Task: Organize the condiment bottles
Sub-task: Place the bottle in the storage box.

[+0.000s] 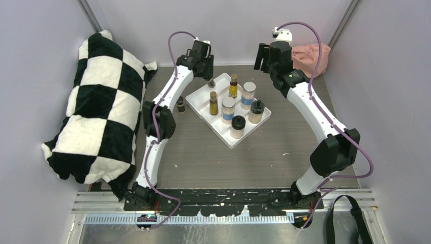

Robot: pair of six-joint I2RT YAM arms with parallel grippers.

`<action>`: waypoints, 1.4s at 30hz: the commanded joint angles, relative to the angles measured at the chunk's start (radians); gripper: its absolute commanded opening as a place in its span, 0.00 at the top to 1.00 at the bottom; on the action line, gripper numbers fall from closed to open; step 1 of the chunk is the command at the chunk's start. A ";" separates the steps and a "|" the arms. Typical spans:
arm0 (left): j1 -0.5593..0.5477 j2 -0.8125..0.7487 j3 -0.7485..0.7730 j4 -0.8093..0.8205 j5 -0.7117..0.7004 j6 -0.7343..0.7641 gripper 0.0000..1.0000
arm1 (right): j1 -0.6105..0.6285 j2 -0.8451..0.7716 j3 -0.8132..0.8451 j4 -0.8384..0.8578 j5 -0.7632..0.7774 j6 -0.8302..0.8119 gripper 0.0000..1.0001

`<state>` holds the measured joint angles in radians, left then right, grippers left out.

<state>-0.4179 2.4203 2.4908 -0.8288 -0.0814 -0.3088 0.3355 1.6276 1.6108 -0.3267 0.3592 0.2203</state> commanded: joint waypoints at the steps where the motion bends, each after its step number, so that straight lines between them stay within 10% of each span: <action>1: -0.008 0.009 0.043 0.074 0.034 0.013 1.00 | -0.011 -0.003 0.013 0.036 0.014 -0.004 0.26; 26: -0.042 0.095 0.105 0.053 -0.004 0.100 1.00 | -0.038 0.026 -0.044 0.106 -0.044 0.031 0.26; 42: -0.055 0.103 0.102 0.039 -0.011 0.126 0.47 | -0.055 0.031 -0.067 0.126 -0.065 0.046 0.26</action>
<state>-0.4664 2.5305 2.5523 -0.8036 -0.0788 -0.2039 0.2878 1.6569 1.5494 -0.2527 0.3035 0.2478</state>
